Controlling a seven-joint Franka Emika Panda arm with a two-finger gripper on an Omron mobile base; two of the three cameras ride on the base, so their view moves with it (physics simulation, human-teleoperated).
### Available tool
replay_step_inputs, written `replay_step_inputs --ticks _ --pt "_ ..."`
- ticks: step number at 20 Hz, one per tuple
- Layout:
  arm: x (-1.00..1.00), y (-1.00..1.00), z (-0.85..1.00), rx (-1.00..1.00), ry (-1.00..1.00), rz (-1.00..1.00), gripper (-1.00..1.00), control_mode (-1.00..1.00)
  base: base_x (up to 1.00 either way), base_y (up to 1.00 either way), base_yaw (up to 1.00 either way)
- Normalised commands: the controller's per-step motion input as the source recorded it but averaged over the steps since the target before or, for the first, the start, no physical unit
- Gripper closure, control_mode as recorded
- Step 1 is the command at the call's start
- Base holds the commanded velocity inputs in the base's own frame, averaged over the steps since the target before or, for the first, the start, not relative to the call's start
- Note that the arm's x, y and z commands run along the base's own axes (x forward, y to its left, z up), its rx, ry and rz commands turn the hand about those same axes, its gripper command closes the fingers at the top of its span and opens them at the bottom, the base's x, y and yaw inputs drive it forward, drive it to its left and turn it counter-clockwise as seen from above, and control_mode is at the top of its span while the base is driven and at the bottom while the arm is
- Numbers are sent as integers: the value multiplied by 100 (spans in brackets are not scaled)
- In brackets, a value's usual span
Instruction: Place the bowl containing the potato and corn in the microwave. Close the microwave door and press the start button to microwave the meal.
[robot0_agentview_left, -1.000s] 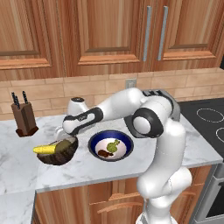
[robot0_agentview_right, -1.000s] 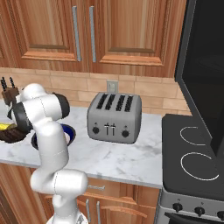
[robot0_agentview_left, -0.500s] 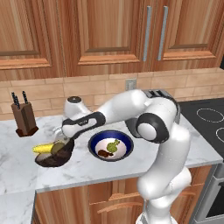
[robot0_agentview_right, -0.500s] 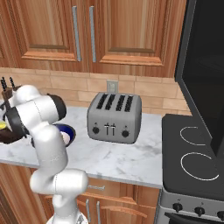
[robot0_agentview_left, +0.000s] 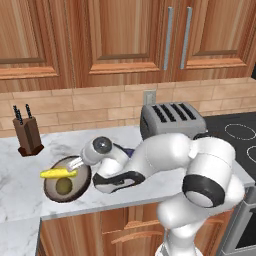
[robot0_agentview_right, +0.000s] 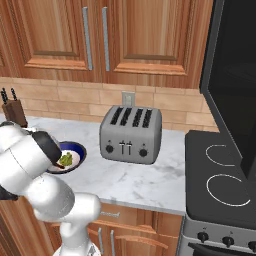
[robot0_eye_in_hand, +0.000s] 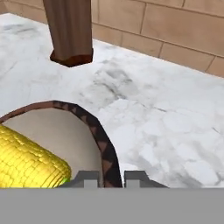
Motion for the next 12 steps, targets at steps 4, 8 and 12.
replay_step_inputs --ticks 4,8,12 --pt "-30 -86 86 59 -24 0 100 -100 0 0 0" --pt "-17 -80 100 61 -8 3 100 -100 0 0 0" --pt "-17 -52 100 41 0 1 100 -100 0 0 0"
